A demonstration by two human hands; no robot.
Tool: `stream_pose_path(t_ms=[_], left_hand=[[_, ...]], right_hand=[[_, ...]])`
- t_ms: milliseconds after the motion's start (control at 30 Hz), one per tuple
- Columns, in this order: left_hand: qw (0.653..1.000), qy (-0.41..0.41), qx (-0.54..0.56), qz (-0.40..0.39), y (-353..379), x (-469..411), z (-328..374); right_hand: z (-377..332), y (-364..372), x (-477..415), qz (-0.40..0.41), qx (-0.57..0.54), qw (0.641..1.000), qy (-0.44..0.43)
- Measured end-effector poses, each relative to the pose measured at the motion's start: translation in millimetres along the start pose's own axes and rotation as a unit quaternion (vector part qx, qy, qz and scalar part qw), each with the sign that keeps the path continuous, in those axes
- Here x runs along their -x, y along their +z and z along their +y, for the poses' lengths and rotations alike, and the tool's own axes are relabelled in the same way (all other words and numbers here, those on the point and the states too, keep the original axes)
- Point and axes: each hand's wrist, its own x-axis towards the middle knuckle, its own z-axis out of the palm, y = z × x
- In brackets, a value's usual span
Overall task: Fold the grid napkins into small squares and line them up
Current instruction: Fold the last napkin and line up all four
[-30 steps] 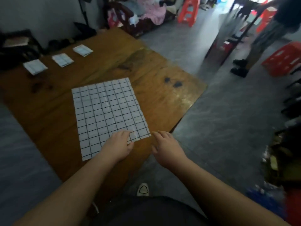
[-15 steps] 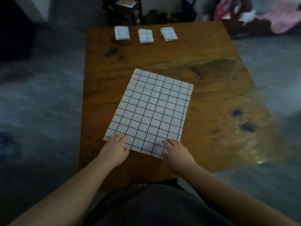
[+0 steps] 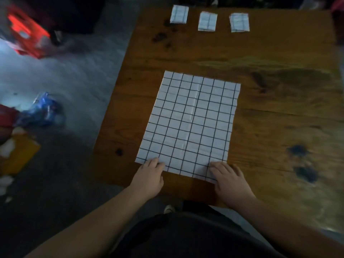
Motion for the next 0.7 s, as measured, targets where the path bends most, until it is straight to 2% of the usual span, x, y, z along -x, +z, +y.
stream_pose_path(t_ms=[233,367,500,700], left_hand=[[0.997,0.055,-0.001,0.047,42,34,15],[0.993,0.091,-0.050,0.050,69,55,1],[0.982,0.118,-0.094,0.114,85,55,-17],[0.980,0.123,-0.050,0.147,84,54,-32]], right_hand=[[13,43,54,0.048,-0.021,0.998,0.034],[6,75,81,0.088,-0.006,0.996,0.034],[3,95,92,0.119,0.006,0.992,0.032],[-15,90,88,0.169,-0.025,0.982,0.085]])
